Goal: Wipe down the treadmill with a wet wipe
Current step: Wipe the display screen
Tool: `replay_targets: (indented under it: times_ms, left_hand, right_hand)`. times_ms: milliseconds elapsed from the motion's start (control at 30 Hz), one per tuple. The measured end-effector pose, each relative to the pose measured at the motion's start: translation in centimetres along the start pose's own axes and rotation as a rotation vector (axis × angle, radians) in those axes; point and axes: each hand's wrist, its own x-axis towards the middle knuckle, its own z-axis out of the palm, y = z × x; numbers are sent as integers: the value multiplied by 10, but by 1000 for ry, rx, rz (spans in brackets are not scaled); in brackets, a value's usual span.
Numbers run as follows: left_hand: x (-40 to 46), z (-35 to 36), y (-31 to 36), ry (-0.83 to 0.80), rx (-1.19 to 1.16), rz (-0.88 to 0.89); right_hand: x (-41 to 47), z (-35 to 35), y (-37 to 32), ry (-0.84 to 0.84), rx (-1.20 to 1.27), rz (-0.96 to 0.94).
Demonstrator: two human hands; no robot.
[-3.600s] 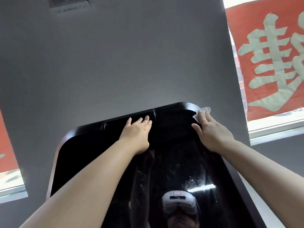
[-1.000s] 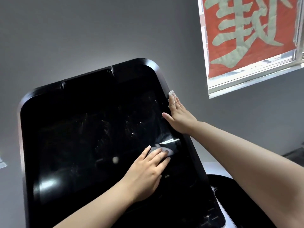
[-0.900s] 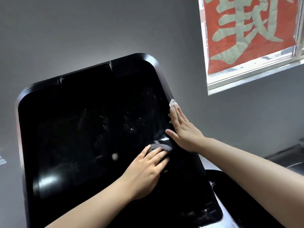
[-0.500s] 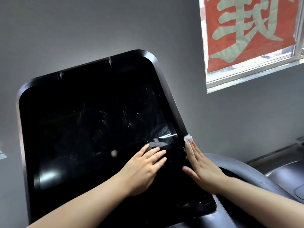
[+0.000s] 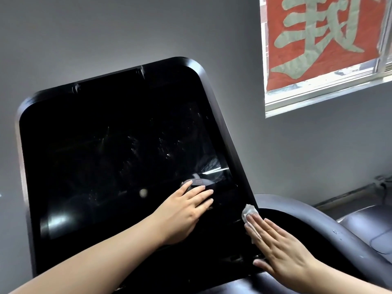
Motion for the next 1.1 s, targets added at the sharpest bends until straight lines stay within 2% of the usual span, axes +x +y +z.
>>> replay_targets:
  times_ms: [100,200,300,567,733,800,933,1000,1100]
  left_hand:
    - [-3,3,-3,32,5,3]
    - [-8,4,-7,32,16,-1]
    - [-14,4,-6,16,18,-5]
    - [-52,17,2,18,-8,-11]
    - [-66,20,1,-8,11,-7]
    - [-74,23,-2,-14,9,4]
    - [-94,31,-6,-17,12,7]
    - [-103,35,-7,-19,5,5]
    - [-113,39,-8,-16,-1,-3]
  right_hand:
    - [31,-11,8,45,-57,0]
    - [82,-27,18,97,-121,118]
    - [115,-39,20,63,-122,237]
    - [48,-16,-6,60,-127,167]
    - [109,-25,-7,126,-94,411]
    - [106,-19,-22,138,-57,445]
    - [66,-4,-54,122,-17,279]
    - [68,-4,-51,104,-42,255]
    - [94,-9,-60,127,-4,453]
